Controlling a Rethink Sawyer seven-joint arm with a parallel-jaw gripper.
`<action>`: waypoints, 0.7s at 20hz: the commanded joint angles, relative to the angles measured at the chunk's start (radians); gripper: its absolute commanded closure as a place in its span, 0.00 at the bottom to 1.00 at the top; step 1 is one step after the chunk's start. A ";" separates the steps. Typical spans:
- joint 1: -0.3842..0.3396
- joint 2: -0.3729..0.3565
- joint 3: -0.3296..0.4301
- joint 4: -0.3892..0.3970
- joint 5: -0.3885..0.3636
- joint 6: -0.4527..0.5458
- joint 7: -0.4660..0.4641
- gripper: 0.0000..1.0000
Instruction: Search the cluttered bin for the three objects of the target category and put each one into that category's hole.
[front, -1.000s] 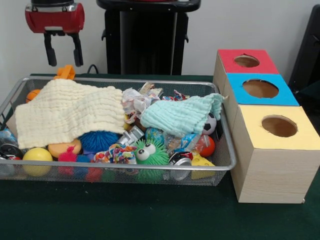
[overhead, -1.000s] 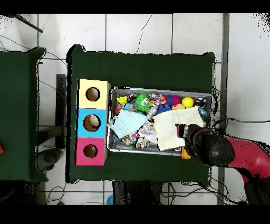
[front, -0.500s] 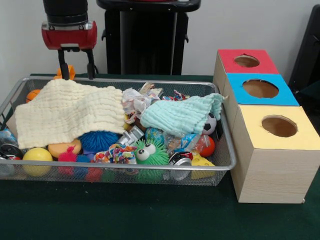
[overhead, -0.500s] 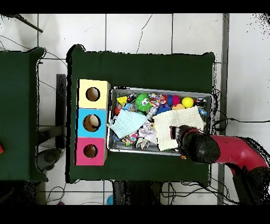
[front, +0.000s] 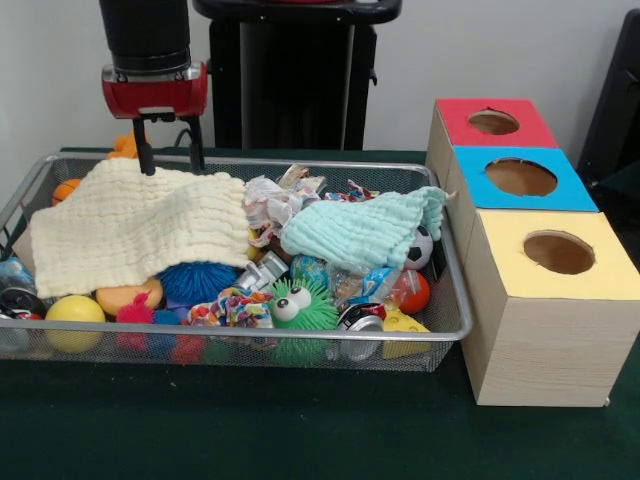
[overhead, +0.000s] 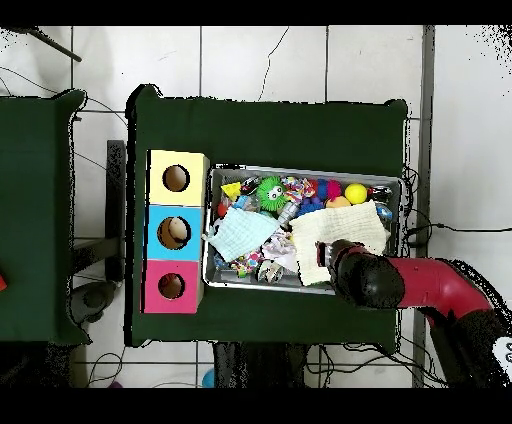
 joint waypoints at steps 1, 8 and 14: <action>-0.013 0.036 -0.009 -0.039 0.002 0.022 -0.008 0.00; -0.023 0.035 0.012 -0.052 0.043 0.069 -0.026 0.00; -0.015 0.055 -0.004 -0.064 0.047 0.065 -0.015 0.00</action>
